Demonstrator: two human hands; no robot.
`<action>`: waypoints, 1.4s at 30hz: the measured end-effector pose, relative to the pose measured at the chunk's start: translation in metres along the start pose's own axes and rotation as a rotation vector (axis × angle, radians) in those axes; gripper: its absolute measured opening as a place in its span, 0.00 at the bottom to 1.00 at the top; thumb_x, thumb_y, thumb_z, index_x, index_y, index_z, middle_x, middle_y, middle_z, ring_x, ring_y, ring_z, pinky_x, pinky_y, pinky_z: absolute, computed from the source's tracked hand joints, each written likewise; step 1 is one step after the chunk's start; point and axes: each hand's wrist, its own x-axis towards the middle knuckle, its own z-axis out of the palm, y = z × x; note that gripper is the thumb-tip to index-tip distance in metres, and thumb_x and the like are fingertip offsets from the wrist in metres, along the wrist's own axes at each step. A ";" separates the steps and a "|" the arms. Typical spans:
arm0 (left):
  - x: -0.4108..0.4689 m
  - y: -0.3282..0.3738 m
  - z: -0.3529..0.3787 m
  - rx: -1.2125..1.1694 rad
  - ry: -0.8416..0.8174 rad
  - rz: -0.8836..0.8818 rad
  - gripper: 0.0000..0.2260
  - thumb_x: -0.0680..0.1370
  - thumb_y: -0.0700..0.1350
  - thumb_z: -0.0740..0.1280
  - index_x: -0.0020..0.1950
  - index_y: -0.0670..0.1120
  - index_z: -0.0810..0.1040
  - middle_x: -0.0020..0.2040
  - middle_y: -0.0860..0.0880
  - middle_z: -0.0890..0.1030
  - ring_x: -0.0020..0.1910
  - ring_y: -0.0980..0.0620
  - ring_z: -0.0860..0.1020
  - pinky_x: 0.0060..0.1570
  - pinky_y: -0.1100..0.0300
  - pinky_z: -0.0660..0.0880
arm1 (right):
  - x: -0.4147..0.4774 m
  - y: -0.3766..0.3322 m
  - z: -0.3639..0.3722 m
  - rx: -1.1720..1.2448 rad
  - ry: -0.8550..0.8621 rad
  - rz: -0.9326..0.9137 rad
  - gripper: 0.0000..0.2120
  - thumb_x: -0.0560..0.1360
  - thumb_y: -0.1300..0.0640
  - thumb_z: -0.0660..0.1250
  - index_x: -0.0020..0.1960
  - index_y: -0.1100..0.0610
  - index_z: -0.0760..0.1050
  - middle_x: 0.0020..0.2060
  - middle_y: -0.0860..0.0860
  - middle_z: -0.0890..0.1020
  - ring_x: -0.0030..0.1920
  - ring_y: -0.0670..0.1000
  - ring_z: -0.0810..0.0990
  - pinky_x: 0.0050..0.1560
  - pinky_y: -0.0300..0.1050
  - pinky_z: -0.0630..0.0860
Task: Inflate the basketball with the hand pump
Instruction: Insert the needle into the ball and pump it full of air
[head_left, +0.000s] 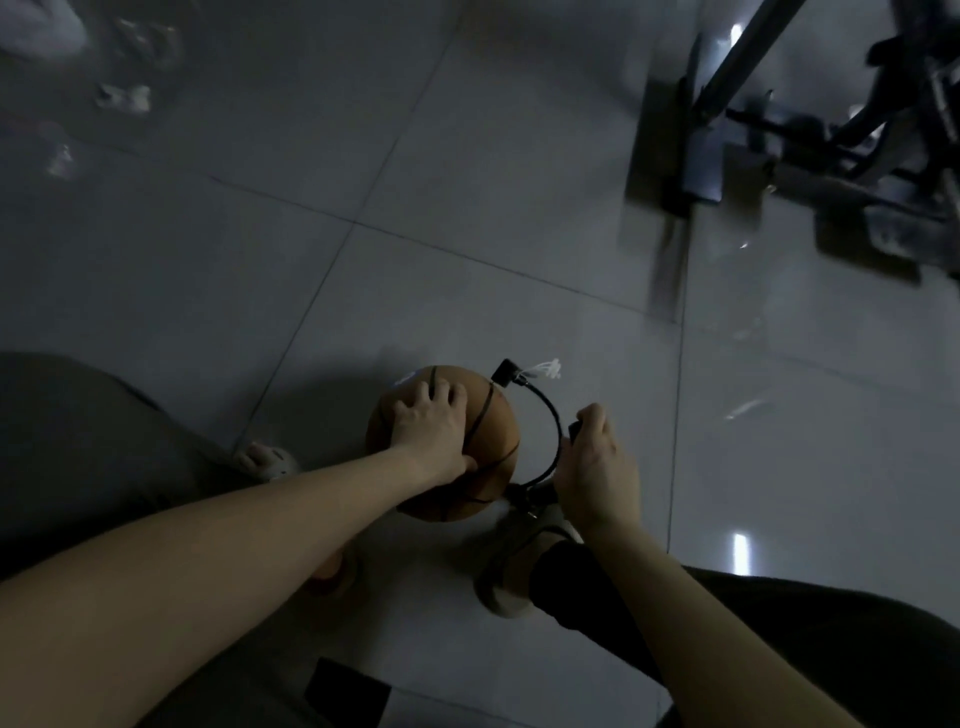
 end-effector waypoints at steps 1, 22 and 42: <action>-0.001 0.001 -0.003 -0.001 -0.004 -0.003 0.49 0.72 0.65 0.72 0.80 0.44 0.50 0.80 0.39 0.54 0.76 0.34 0.57 0.66 0.35 0.67 | -0.001 -0.002 -0.007 0.009 0.006 0.013 0.08 0.81 0.56 0.62 0.53 0.52 0.61 0.46 0.52 0.76 0.34 0.51 0.74 0.29 0.47 0.73; -0.002 0.006 -0.009 0.045 -0.035 -0.021 0.49 0.73 0.65 0.71 0.80 0.43 0.48 0.80 0.39 0.52 0.77 0.35 0.55 0.66 0.38 0.67 | -0.010 -0.020 -0.072 -0.062 0.180 -0.126 0.10 0.80 0.57 0.64 0.56 0.55 0.63 0.42 0.53 0.76 0.30 0.52 0.72 0.26 0.44 0.67; 0.001 0.002 0.005 0.012 0.000 0.005 0.49 0.72 0.66 0.71 0.81 0.45 0.48 0.81 0.40 0.52 0.77 0.34 0.55 0.69 0.34 0.63 | 0.000 -0.003 -0.003 -0.050 -0.001 -0.055 0.04 0.82 0.56 0.59 0.53 0.54 0.63 0.41 0.53 0.76 0.30 0.51 0.73 0.28 0.52 0.74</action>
